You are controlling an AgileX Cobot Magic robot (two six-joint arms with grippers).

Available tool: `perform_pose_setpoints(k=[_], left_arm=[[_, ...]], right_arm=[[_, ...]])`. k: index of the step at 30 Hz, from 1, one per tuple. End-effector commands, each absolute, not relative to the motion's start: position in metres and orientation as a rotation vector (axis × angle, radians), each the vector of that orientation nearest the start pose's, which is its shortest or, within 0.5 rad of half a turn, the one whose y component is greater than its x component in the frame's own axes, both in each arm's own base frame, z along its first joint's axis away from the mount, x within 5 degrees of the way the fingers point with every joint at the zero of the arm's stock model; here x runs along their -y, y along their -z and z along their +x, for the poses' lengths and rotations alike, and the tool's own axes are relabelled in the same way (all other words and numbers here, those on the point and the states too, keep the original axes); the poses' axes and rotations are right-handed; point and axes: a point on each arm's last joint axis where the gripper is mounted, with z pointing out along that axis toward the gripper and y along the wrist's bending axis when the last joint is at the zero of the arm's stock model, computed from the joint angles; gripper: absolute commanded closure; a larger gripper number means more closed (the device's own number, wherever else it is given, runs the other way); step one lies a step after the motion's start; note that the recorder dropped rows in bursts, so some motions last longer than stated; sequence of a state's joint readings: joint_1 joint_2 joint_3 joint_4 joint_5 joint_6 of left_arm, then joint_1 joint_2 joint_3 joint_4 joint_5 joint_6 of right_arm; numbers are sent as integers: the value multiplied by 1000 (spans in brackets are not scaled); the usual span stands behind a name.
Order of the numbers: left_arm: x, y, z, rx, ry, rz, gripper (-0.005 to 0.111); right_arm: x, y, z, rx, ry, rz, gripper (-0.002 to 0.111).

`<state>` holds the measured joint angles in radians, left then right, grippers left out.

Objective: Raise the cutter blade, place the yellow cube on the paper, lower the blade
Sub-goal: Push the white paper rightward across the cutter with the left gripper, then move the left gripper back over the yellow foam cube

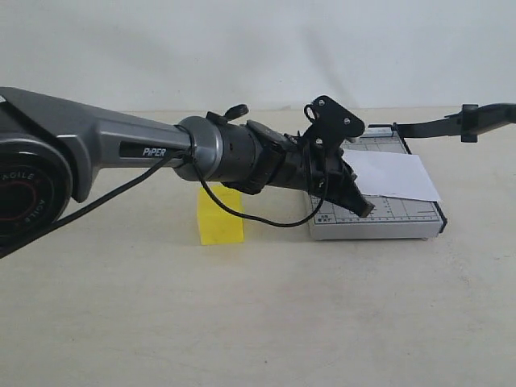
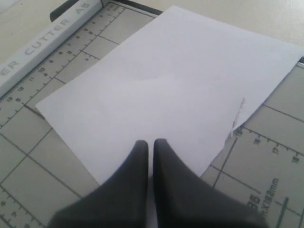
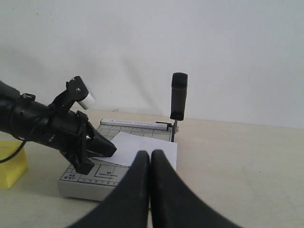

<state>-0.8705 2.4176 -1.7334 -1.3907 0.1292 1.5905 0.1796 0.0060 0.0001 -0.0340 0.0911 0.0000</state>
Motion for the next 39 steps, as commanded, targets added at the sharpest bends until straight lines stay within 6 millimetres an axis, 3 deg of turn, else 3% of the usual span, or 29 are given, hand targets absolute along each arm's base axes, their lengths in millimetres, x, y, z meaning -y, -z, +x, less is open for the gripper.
perform_pose_setpoints(k=[1,11,18,24,26,28,29,30,31,32,34,37,39], left_arm=[[422,-98,335,-1876,557,1206,102],[441,-84,332,-1853,571,1218,102],[447,-89,332,-1835,586,1206,102],[447,-122,333,-1782,592,1173,102],[446,-136,334,-1760,595,1162,97],[446,-151,334,-1736,601,1149,77],[443,-163,333,-1739,622,1115,59],[441,-167,332,-1755,635,1092,50],[431,-179,332,-1815,655,993,41],[424,-187,331,-1839,666,946,40],[390,-206,325,-1889,567,850,41],[349,-219,319,-1928,433,740,41],[308,-225,307,-2011,362,597,41]], right_arm=[[-10,-206,56,-1559,-116,-165,108],[-10,-206,56,-1559,-116,-165,108],[-10,-206,56,-1559,-116,-165,108],[-10,-206,56,-1559,-116,-165,108],[-10,-206,56,-1559,-116,-165,108],[-10,-206,56,-1559,-116,-165,108],[-10,-206,56,-1559,-116,-165,108],[-10,-206,56,-1559,-116,-165,108],[-10,-206,56,-1559,-116,-165,108],[-10,-206,56,-1559,-116,-165,108],[-10,-206,56,-1559,-116,-165,108],[-10,-206,56,-1559,-116,-165,108],[-10,-206,56,-1559,-116,-165,108]])
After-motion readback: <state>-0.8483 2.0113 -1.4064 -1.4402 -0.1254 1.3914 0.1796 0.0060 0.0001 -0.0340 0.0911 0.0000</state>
